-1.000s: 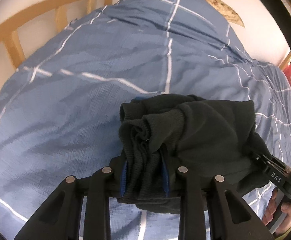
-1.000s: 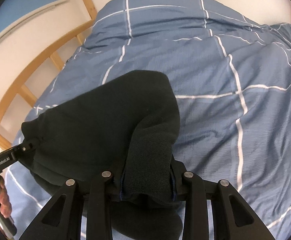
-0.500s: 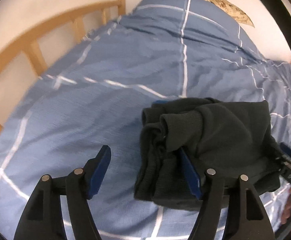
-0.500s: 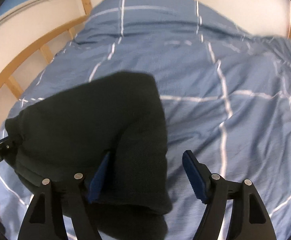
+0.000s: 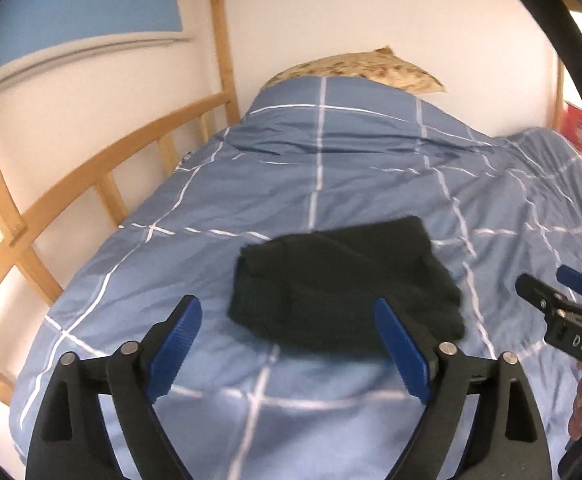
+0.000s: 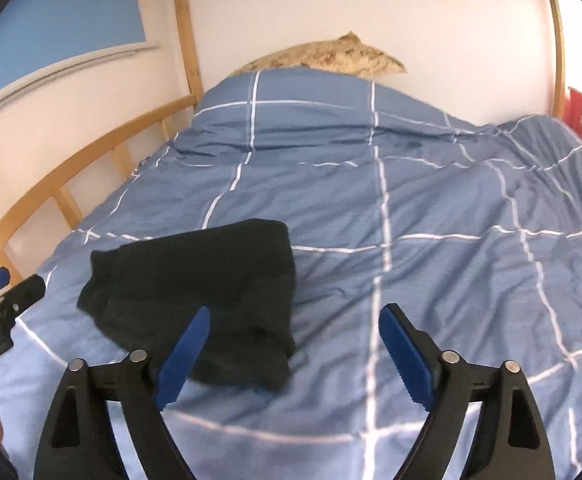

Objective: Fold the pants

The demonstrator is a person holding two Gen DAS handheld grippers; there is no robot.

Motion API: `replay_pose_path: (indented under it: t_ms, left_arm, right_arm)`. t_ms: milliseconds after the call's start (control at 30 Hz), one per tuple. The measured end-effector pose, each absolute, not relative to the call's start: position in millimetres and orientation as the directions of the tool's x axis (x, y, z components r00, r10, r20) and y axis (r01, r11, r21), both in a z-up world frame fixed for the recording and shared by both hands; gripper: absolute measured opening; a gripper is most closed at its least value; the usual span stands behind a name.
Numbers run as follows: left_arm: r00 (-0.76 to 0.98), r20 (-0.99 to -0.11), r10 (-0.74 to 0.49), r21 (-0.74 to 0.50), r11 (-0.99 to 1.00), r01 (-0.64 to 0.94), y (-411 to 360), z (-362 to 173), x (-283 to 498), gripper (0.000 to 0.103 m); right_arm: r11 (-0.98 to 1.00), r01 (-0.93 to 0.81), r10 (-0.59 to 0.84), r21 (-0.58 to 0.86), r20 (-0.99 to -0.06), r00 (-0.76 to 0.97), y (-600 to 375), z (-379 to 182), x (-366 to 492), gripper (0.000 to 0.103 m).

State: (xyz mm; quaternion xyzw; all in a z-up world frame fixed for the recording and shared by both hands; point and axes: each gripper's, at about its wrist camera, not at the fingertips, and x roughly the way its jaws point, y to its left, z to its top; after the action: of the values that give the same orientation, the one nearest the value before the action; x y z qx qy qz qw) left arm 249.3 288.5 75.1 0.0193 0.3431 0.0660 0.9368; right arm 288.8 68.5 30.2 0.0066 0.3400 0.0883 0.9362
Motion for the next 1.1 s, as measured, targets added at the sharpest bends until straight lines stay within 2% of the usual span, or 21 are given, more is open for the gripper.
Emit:
replay_pose_path:
  t_ms: [267, 600, 867, 1100]
  left_arm:
    - [0.796, -0.599, 0.080, 0.062, 0.997, -0.053, 243, 85, 168, 0.098]
    - [0.828, -0.560, 0.016, 0.059, 0.998, 0.020, 198, 88, 94, 0.098]
    - [0.873, -0.487, 0.022, 0.055, 0.998, 0.006, 171, 93, 55, 0.098]
    - [0.868, -0.497, -0.002, 0.052, 0.998, 0.033, 154, 92, 39, 0.100]
  right_arm:
    - [0.984, -0.161, 0.177, 0.082, -0.614, 0.769, 26, 50, 204, 0.088]
    - [0.983, -0.183, 0.169, 0.032, -0.569, 0.805, -7, 59, 109, 0.088]
    - [0.982, -0.188, 0.167, 0.021, -0.559, 0.812, -29, 58, 67, 0.088]
    - [0.983, -0.182, 0.168, 0.029, -0.546, 0.821, -49, 58, 44, 0.088]
